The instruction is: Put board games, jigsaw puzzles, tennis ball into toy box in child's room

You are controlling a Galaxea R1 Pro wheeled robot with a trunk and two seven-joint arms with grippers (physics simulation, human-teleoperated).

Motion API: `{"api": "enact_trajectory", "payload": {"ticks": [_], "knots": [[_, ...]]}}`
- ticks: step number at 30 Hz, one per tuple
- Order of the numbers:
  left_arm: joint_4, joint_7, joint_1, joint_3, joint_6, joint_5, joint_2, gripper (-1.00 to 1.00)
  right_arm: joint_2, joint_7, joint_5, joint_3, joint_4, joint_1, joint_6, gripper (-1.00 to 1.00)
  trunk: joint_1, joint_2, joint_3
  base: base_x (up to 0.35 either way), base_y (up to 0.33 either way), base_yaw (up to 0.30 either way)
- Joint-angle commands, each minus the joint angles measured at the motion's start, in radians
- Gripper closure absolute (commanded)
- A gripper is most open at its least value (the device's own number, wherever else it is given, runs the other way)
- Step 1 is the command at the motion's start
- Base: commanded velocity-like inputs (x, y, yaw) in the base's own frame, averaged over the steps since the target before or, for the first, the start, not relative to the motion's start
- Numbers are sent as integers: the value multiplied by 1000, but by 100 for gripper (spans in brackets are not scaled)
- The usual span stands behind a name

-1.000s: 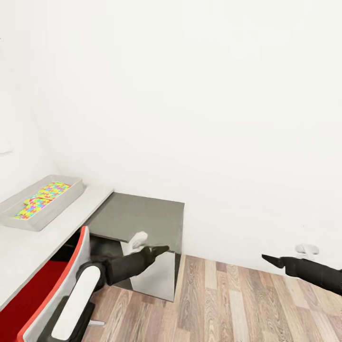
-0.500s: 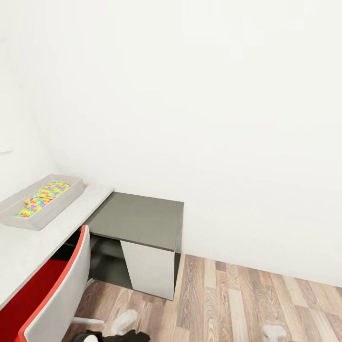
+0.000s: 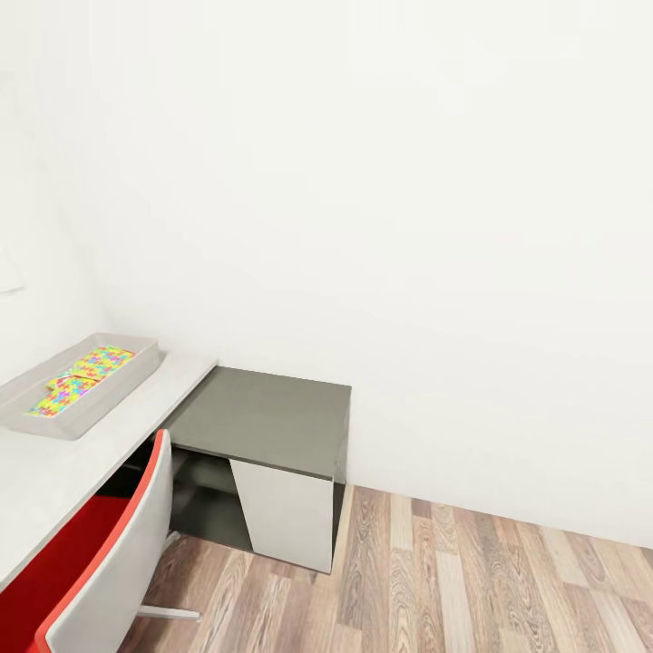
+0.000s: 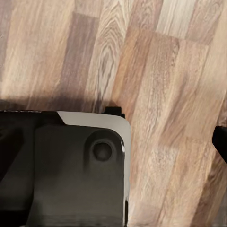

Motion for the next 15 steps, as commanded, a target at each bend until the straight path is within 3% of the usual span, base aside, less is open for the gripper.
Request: {"api": "enact_trajectory", "payload": {"ticks": [1,6,9,15], "knots": [[90,10,-1,-8,-50,9,0,-100,2,-2,7,-9,28,4,-19,-100,1,-2,-2,0,0,0],[394,9,3,-9,-147,3,-4,-100,26,-10,7,-9,69,12,-42,-100,1,-2,-2,0,0,0],[462,9,6,-10,-165,0,3,-100,34,-11,7,-10,75,13,-46,-100,1,-2,-2,0,0,0],[500,9,7,-10,-177,-4,3,-100,33,-13,5,-11,79,14,-48,-100,1,-2,-2,0,0,0]]}}
